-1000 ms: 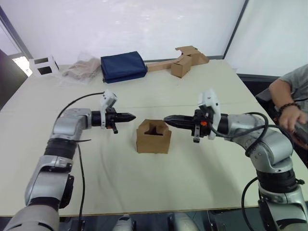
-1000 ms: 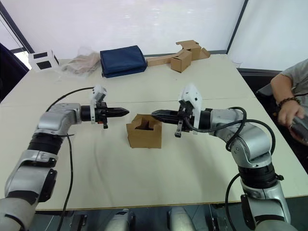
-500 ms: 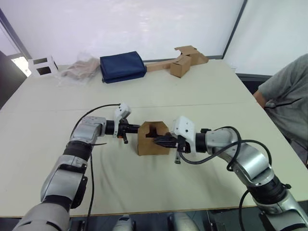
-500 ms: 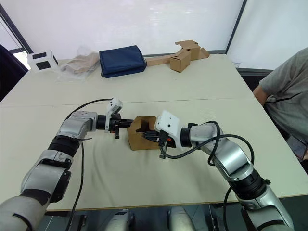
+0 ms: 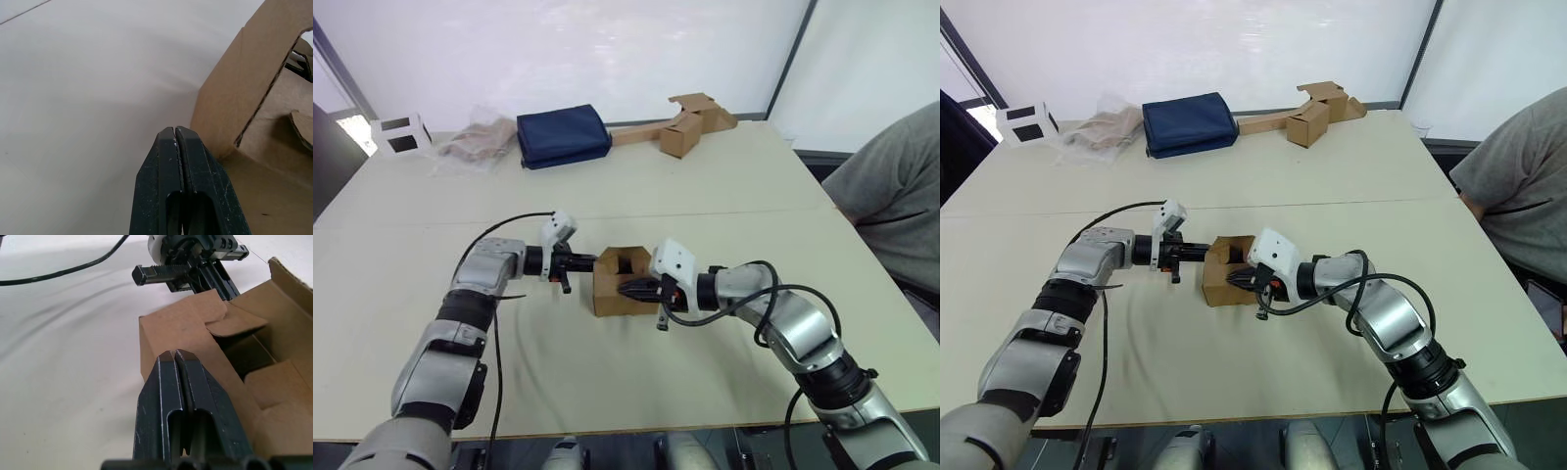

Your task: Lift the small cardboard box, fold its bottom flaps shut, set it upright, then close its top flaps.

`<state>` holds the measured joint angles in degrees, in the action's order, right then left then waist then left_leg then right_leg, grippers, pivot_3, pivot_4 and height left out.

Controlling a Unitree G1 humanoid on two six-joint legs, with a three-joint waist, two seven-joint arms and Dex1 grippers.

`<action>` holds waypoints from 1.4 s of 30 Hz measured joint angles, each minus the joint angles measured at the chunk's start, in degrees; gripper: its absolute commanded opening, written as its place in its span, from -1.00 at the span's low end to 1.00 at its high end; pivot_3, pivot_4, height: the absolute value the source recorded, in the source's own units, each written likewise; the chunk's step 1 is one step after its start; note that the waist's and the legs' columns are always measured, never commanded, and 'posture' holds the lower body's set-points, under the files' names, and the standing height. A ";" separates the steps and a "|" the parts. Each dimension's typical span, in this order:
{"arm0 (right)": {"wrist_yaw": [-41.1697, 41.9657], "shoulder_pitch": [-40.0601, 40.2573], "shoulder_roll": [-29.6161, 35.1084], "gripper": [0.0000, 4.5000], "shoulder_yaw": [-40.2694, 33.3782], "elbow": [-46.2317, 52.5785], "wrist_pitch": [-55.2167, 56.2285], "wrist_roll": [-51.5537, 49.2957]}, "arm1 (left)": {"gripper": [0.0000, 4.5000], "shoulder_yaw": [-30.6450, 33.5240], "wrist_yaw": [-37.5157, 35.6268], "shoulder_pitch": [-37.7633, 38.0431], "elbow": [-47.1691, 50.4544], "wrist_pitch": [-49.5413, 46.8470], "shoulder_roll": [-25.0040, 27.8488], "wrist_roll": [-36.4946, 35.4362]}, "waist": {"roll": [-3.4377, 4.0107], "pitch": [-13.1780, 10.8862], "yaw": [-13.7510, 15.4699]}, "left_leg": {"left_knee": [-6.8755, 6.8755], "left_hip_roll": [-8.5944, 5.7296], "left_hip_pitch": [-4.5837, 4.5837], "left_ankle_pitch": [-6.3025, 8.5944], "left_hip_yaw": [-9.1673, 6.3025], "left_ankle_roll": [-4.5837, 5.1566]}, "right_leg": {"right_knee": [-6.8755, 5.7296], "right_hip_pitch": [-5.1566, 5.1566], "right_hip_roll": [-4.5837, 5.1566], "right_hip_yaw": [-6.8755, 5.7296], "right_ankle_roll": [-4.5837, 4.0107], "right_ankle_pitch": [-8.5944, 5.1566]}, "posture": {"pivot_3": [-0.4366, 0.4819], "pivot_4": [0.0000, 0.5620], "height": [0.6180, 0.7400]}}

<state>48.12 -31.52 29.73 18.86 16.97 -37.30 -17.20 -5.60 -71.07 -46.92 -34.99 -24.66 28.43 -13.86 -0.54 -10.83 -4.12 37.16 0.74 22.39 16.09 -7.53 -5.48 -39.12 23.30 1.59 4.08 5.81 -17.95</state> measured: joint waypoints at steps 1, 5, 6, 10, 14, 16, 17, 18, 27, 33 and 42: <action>0.02 -0.03 -0.09 -1.00 -0.01 -0.15 0.00 0.00 | -0.99 0.88 0.34 0.07 0.54 -0.67 1.41 -0.49 | 0.00 0.00 -0.07 | -0.01 0.01 0.00 0.00 -0.01 0.00 | -0.01 0.01 -0.02 0.00 0.00 0.00 | -0.05 -0.47 1.00; 0.10 -0.51 -0.71 -1.00 -0.42 -1.11 0.05 -0.01 | -0.99 5.84 -3.94 6.27 18.49 -11.94 11.67 -7.88 | 0.02 0.00 -0.39 | -0.09 0.03 0.01 -0.11 0.01 -0.19 | 0.03 0.02 0.01 0.03 -0.01 -0.01 | -0.05 -0.47 1.00; 0.13 -0.53 -0.73 -1.00 -0.62 -1.31 0.08 0.00 | -0.99 6.35 -4.96 7.93 22.58 -14.04 12.93 -9.67 | 0.02 0.00 -0.28 | -0.08 0.02 0.00 -0.10 0.01 -0.19 | 0.04 -0.02 0.04 0.02 -0.01 -0.01 | -0.05 -0.47 1.00; 0.49 -0.78 -1.71 -1.00 -0.77 -2.42 0.52 0.08 | -0.99 6.68 -4.63 13.85 34.29 -21.67 13.57 -15.67 | 0.02 0.01 1.00 | 0.04 0.00 -0.02 -0.01 -0.03 -0.01 | -0.01 -0.14 0.08 -0.06 0.00 0.00 | -0.05 -0.47 1.00; 1.01 -1.22 -2.18 -1.00 -0.74 -3.83 1.17 0.15 | -0.99 6.25 -1.11 15.23 36.44 -23.16 11.10 -16.75 | 0.02 0.01 1.33 | 0.02 0.00 -0.03 0.00 -0.03 -0.01 | 0.00 -0.12 0.04 -0.06 0.00 0.00 | -0.05 -0.47 1.00; 1.40 -1.36 -2.25 -1.00 -0.74 -3.87 1.36 0.15 | -0.99 5.68 0.44 15.23 36.43 -23.22 9.83 -16.72 | 0.02 0.01 1.34 | 0.00 0.01 -0.03 0.00 -0.03 -0.01 | 0.01 -0.11 0.04 -0.05 0.00 0.00 | -0.05 -0.47 1.00; 1.68 -1.38 -2.25 -1.00 -0.74 -3.99 1.40 0.16 | -0.99 5.00 1.27 15.23 36.38 -23.13 9.11 -16.68 | 0.02 0.01 1.35 | 0.00 0.01 -0.02 -0.01 -0.03 -0.01 | 0.01 -0.10 0.04 -0.05 0.00 0.00 | -0.05 -0.47 1.00; 1.79 -1.40 -2.25 -1.00 -0.74 -4.07 1.44 0.16 | -0.99 4.64 1.53 15.23 36.31 -23.00 8.81 -16.64 | 0.02 0.01 1.37 | 0.00 0.01 -0.03 -0.01 -0.02 -0.01 | 0.01 -0.10 0.04 -0.05 0.00 0.00 | -0.05 -0.47 1.00; 2.32 -2.07 -2.25 -1.00 -0.80 -5.06 1.49 0.44 | -0.99 0.92 2.36 13.89 32.24 -18.30 6.51 -14.63 | 0.02 0.01 1.41 | 0.00 0.01 -0.03 -0.01 -0.02 -0.01 | 0.00 -0.09 0.04 -0.05 -0.01 0.00 | -0.05 -0.47 1.00; 2.08 -4.09 -5.45 -1.00 -8.71 -5.60 3.87 -4.68 | -0.99 -0.32 1.19 12.63 28.94 -14.95 6.25 -13.66 | 0.02 0.01 1.47 | 0.01 0.00 -0.04 -0.01 -0.01 -0.02 | 0.00 -0.10 0.04 -0.05 -0.01 0.00 | -0.05 -0.47 1.00; -4.43 -10.78 -6.45 -1.00 -8.58 -20.27 16.33 5.71 | -0.99 -0.51 0.20 11.86 27.69 -14.32 5.95 -12.85 | 0.02 0.01 1.39 | -0.02 -0.01 -0.06 -0.01 0.03 -0.02 | 0.00 -0.10 0.04 -0.04 -0.02 0.01 | -0.05 -0.47 1.00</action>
<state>43.69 -42.30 23.28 10.27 -3.30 -20.97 -11.49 -6.11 -70.86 -35.06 -7.30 -38.98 34.38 -26.71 -0.52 -10.82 -2.72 37.14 0.73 22.33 16.08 -7.49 -5.50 -39.12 23.20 1.63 4.04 5.80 -17.94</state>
